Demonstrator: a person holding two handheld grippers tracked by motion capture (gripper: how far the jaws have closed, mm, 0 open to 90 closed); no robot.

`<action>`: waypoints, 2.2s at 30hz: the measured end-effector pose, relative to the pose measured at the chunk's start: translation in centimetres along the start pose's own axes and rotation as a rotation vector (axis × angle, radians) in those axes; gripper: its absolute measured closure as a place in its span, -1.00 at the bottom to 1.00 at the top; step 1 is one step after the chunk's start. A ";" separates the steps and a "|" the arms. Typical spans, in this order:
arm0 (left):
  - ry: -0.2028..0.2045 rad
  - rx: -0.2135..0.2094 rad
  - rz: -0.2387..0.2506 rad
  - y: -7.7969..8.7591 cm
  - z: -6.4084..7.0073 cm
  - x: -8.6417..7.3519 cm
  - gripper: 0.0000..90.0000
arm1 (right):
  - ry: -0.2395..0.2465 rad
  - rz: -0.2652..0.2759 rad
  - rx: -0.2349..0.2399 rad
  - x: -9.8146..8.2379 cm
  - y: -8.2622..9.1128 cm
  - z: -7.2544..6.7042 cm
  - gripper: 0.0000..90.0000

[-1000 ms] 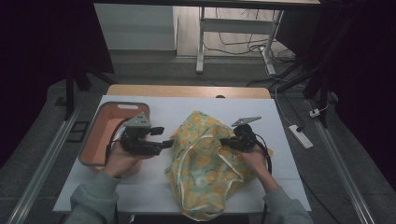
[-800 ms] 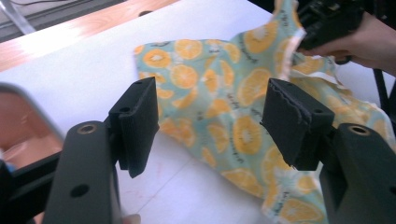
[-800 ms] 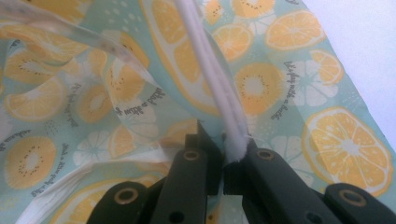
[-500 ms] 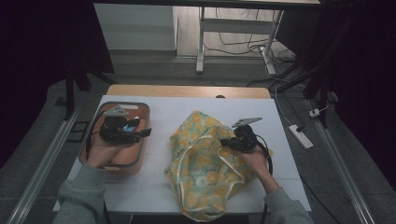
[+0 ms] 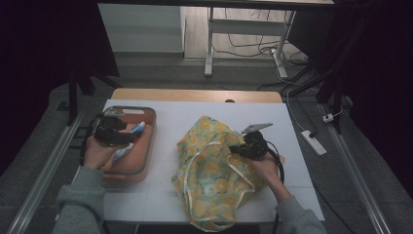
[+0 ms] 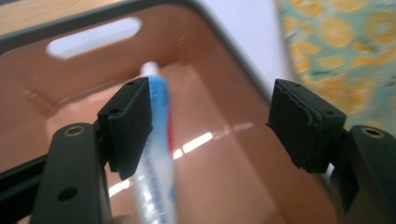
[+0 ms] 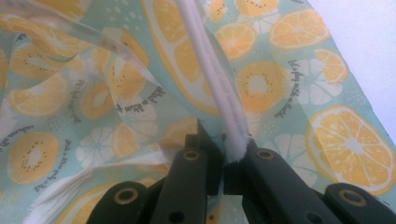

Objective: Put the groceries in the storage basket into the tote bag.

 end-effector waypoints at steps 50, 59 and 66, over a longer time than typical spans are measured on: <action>0.099 -0.104 -0.282 -5.5 -4.5 -0.3 0.64 | 0.007 -0.004 0.008 -0.1 -0.3 -0.1 0.96; -0.019 -0.143 -0.026 3.1 -2.2 0.4 0.64 | 0.007 0.002 0.003 0.0 -0.2 -0.1 0.96; -0.162 -0.255 0.083 6.4 2.9 1.1 0.64 | 0.009 0.005 0.003 0.1 -0.1 -0.2 0.96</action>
Point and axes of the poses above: each handheld gripper's, and its own axes: y roughly backward along the jaws, x roughly out of its top, z roughly to its right, the point moved 2 cm from there along -y, roughly forward along the jaws, and after that the axes turned 11 degrees about -z, right-handed, at the moved point
